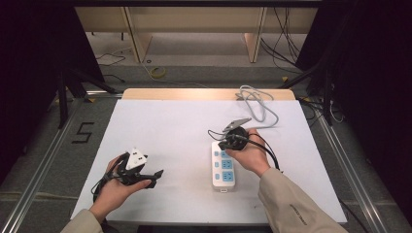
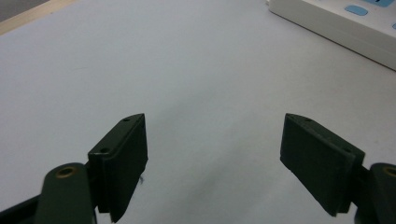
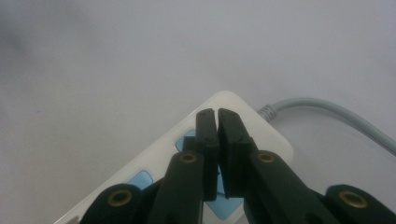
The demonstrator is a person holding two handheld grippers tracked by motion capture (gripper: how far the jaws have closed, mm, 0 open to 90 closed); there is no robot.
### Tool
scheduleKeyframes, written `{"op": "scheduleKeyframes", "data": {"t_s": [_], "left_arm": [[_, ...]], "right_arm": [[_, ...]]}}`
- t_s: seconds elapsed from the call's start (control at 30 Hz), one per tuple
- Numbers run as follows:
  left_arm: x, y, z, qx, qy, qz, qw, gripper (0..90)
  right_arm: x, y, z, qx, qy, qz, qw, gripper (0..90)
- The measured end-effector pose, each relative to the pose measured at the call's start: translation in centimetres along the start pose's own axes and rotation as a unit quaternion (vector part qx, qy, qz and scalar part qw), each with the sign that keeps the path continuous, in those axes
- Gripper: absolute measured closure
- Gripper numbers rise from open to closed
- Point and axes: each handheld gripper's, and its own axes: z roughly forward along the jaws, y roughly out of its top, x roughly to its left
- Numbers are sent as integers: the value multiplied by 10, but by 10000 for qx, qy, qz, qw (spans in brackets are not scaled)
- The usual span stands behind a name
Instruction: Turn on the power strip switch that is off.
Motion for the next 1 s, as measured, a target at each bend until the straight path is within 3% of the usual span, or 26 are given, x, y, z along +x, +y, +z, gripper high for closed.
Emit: {"op": "scheduleKeyframes", "data": {"t_s": [0.3, 0.7, 1.0], "left_arm": [[0, 0, 0, 7, 21, -5, 10000, 231], [0, 0, 0, 13, 31, -28, 10000, 231], [1, 0, 0, 1, 51, -39, 10000, 232]], "right_arm": [[-9, -15, -14, -23, -80, 178, 9998, 803], [-22, -33, -35, -169, -107, 691, 9974, 724], [-23, -45, -45, -297, -30, 779, 9965, 657]]}}
